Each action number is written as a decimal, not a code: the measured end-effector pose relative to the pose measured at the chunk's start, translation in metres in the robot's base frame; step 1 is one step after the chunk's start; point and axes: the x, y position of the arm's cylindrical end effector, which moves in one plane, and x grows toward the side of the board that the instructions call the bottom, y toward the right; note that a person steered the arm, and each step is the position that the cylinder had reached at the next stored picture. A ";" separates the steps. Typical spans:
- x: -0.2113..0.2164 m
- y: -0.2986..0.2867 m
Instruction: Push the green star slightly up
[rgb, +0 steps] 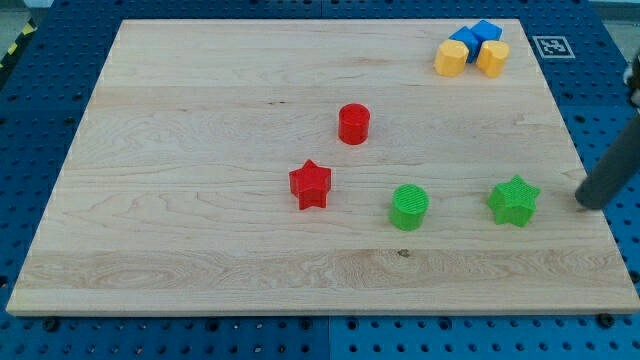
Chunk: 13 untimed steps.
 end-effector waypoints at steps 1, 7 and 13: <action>0.026 -0.009; 0.011 -0.069; 0.011 -0.096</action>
